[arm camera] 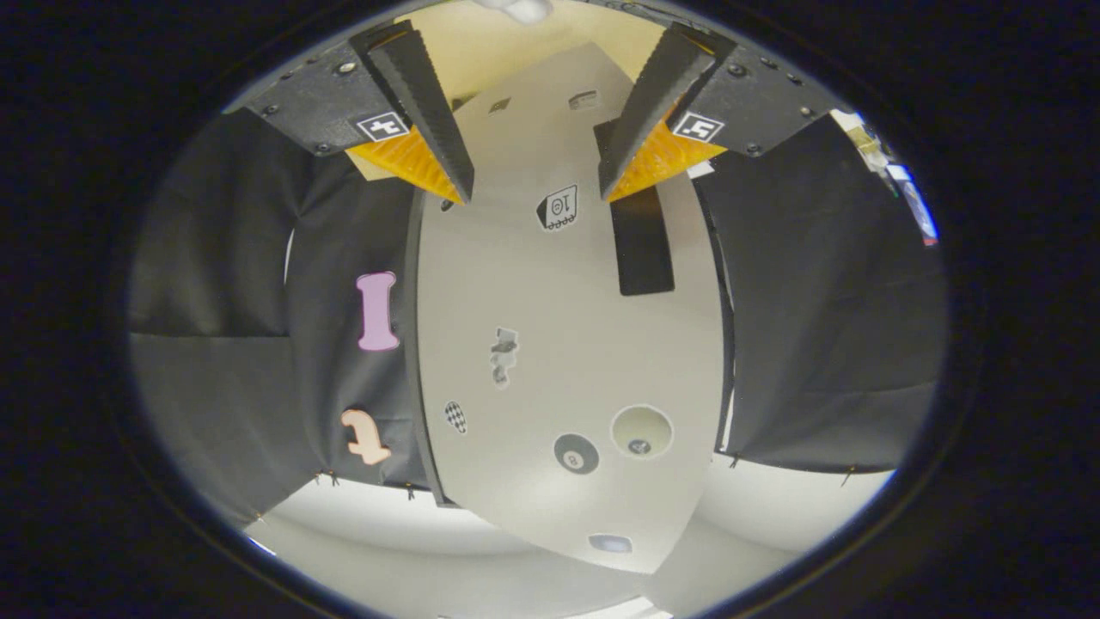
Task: Open the shoe cabinet door, grab the shoes and put them into the shoe cabinet, then close the shoe cabinet door.
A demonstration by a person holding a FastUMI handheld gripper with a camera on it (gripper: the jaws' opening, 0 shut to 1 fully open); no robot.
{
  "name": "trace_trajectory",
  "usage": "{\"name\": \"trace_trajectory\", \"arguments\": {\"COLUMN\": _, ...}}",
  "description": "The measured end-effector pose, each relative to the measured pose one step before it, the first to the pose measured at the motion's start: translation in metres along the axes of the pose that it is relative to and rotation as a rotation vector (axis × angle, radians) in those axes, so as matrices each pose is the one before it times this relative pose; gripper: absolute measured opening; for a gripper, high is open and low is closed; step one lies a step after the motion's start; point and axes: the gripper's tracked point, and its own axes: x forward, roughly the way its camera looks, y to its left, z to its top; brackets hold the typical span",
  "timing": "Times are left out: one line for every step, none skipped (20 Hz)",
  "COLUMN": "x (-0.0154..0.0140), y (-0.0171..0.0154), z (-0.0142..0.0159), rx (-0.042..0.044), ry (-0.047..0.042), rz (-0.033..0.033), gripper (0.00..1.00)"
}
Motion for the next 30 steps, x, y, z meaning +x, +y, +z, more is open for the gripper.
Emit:
{"name": "trace_trajectory", "arguments": {"x": 0.00034, "y": 0.00187, "z": -0.00017, "rx": 0.00307, "ry": -0.00343, "rz": -0.00466, "gripper": 0.97}}
{"name": "trace_trajectory", "arguments": {"x": 0.0005, "y": 0.00392, "z": -0.00003, "rx": 0.00783, "ry": 0.00339, "rz": 0.00623, "gripper": 0.97}}
{"name": "trace_trajectory", "arguments": {"x": 0.00041, "y": 0.00432, "z": -0.00317, "rx": 0.00696, "ry": 0.00445, "rz": 0.00847, "gripper": 0.97}}
{"name": "trace_trajectory", "arguments": {"x": -0.00088, "y": 0.00175, "z": -0.00216, "rx": -0.00053, "ry": 0.00954, "rz": 0.00428, "gripper": 0.97}}
{"name": "trace_trajectory", "arguments": {"x": -0.0005, "y": -0.00176, "z": -0.00169, "rx": -0.00415, "ry": 0.00868, "rz": -0.0039, "gripper": 0.97}}
{"name": "trace_trajectory", "arguments": {"x": -0.00166, "y": -0.00055, "z": -0.00116, "rx": -0.00364, "ry": 0.00536, "rz": -0.00091, "gripper": 0.97}}
{"name": "trace_trajectory", "arguments": {"x": -0.00188, "y": 0.00028, "z": -0.00181, "rx": -0.00184, "ry": 0.00717, "rz": -0.00045, "gripper": 0.97}}
{"name": "trace_trajectory", "arguments": {"x": -0.00185, "y": 0.00007, "z": -0.00135, "rx": 0.00041, "ry": 0.00639, "rz": 0.00137, "gripper": 0.97}}
{"name": "trace_trajectory", "arguments": {"x": -0.00255, "y": -0.00109, "z": -0.00081, "rx": -0.00132, "ry": 0.00527, "rz": -0.00137, "gripper": 0.97}}
{"name": "trace_trajectory", "arguments": {"x": -0.00209, "y": -0.0003, "z": 0.00103, "rx": -0.0018, "ry": 0.00121, "rz": -0.00089, "gripper": 0.97}}
{"name": "trace_trajectory", "arguments": {"x": -0.0017, "y": -0.00186, "z": 0.00225, "rx": -0.00384, "ry": -0.00278, "rz": -0.00493, "gripper": 0.97}}
{"name": "trace_trajectory", "arguments": {"x": -0.00378, "y": -0.00243, "z": 0.00336, "rx": -0.00453, "ry": -0.00332, "rz": -0.00609, "gripper": 0.97}}
{"name": "trace_trajectory", "arguments": {"x": -0.00355, "y": -0.00125, "z": 0.00318, "rx": -0.00165, "ry": -0.00302, "rz": -0.00341, "gripper": 0.97}}
{"name": "trace_trajectory", "arguments": {"x": -0.00454, "y": 0.00005, "z": 0.00347, "rx": 0.00014, "ry": -0.0016, "rz": -0.00082, "gripper": 0.97}}
{"name": "trace_trajectory", "arguments": {"x": -0.00553, "y": -0.00041, "z": 0.00277, "rx": -0.00129, "ry": 0.00124, "rz": -0.00188, "gripper": 0.97}}
{"name": "trace_trajectory", "arguments": {"x": -0.00692, "y": -0.00205, "z": 0.00422, "rx": -0.00391, "ry": 0.00274, "rz": -0.00241, "gripper": 0.97}}
{"name": "trace_trajectory", "arguments": {"x": -0.00621, "y": -0.00248, "z": 0.0039, "rx": -0.00405, "ry": 0.00076, "rz": -0.00284, "gripper": 0.97}}
{"name": "trace_trajectory", "arguments": {"x": -0.00649, "y": -0.00226, "z": 0.00469, "rx": -0.00398, "ry": -0.00277, "rz": -0.00366, "gripper": 0.97}}
{"name": "trace_trajectory", "arguments": {"x": -0.00829, "y": -0.00438, "z": 0.00523, "rx": -0.00236, "ry": -0.00328, "rz": -0.01099, "gripper": 0.97}}
{"name": "trace_trajectory", "arguments": {"x": -0.0074, "y": -0.0058, "z": 0.00419, "rx": -0.00192, "ry": -0.00139, "rz": -0.01326, "gripper": 0.97}}
{"name": "trace_trajectory", "arguments": {"x": -0.00854, "y": -0.00703, "z": 0.00413, "rx": -0.00271, "ry": -0.00133, "rz": -0.01801, "gripper": 0.97}}
{"name": "trace_trajectory", "arguments": {"x": -0.00828, "y": -0.00746, "z": 0.00456, "rx": -0.00208, "ry": -0.0037, "rz": -0.02149, "gripper": 0.97}}
{"name": "trace_trajectory", "arguments": {"x": -0.00729, "y": -0.0071, "z": 0.00535, "rx": 0.00027, "ry": -0.00973, "rz": -0.02053, "gripper": 0.97}}
{"name": "trace_trajectory", "arguments": {"x": -0.0085, "y": -0.00802, "z": 0.005, "rx": -0.00166, "ry": -0.00217, "rz": -0.02434, "gripper": 0.97}}
{"name": "trace_trajectory", "arguments": {"x": -0.00671, "y": -0.00636, "z": 0.00175, "rx": -0.0005, "ry": -0.00022, "rz": -0.01827, "gripper": 0.97}}
{"name": "trace_trajectory", "arguments": {"x": -0.00883, "y": -0.00595, "z": 0.00373, "rx": -0.00001, "ry": -0.00187, "rz": -0.02319, "gripper": 0.97}}
{"name": "trace_trajectory", "arguments": {"x": -0.00727, "y": -0.00338, "z": 0.00366, "rx": -0.00102, "ry": -0.00679, "rz": -0.00857, "gripper": 0.97}}
{"name": "trace_trajectory", "arguments": {"x": -0.00826, "y": -0.00177, "z": 0.003, "rx": -0.00103, "ry": -0.00403, "rz": -0.00099, "gripper": 0.97}}
{"name": "trace_trajectory", "arguments": {"x": -0.0074, "y": -0.00078, "z": 0.00111, "rx": 0.00601, "ry": -0.003, "rz": 0.00305, "gripper": 0.97}}
{"name": "trace_trajectory", "arguments": {"x": -0.00534, "y": -0.0024, "z": 0.00294, "rx": 0.00325, "ry": -0.00699, "rz": -0.00461, "gripper": 0.97}}
